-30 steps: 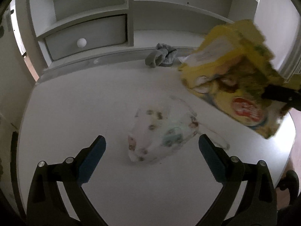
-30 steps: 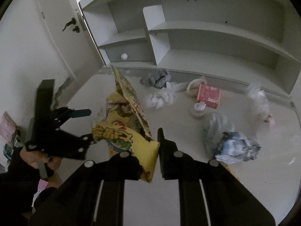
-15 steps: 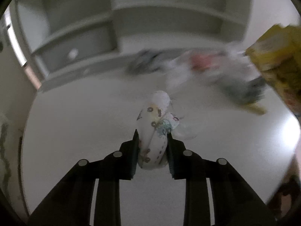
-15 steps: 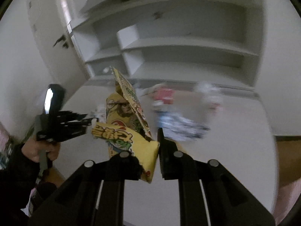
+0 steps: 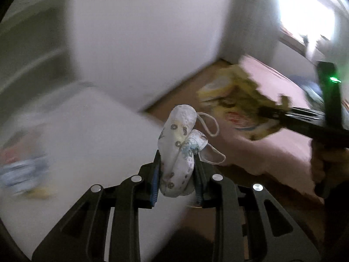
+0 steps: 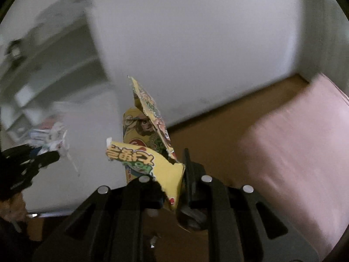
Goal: Collect trash
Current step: 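Carry the yellow bag and tissue bundle to the bin and release both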
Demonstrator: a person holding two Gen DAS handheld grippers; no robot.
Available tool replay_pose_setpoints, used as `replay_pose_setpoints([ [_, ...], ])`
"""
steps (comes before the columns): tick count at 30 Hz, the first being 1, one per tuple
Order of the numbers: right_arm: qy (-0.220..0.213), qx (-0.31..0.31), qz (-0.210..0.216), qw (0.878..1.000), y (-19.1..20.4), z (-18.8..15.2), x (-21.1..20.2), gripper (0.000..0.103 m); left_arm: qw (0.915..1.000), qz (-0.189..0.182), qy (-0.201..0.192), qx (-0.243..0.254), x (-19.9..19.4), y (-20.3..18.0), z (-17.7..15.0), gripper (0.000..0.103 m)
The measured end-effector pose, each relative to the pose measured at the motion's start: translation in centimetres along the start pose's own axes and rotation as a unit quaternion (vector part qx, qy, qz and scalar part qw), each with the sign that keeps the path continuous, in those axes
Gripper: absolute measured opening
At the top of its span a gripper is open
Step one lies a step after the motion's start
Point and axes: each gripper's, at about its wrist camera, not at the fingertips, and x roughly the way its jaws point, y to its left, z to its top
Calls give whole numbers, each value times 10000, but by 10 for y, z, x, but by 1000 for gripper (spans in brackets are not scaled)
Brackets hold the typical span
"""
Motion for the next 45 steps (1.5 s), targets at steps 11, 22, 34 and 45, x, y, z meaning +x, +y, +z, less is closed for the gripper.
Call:
replay_pose_setpoints([
  [11, 1264, 739, -490, 9880, -110, -85, 85, 14, 9886, -734, 1129, 667, 172, -98, -45, 26],
  [22, 2216, 758, -362, 9715, -110, -121, 201, 14, 9776, -360, 2071, 113, 284, -49, -88, 26],
  [34, 2203, 570, -72, 9737, -96, -105, 230, 29, 9770, -271, 2114, -11, 295, -53, -81, 58],
  [45, 1563, 696, -163, 9851, -109, -74, 169, 68, 9823, -493, 1773, 344, 253, -91, -58, 74],
])
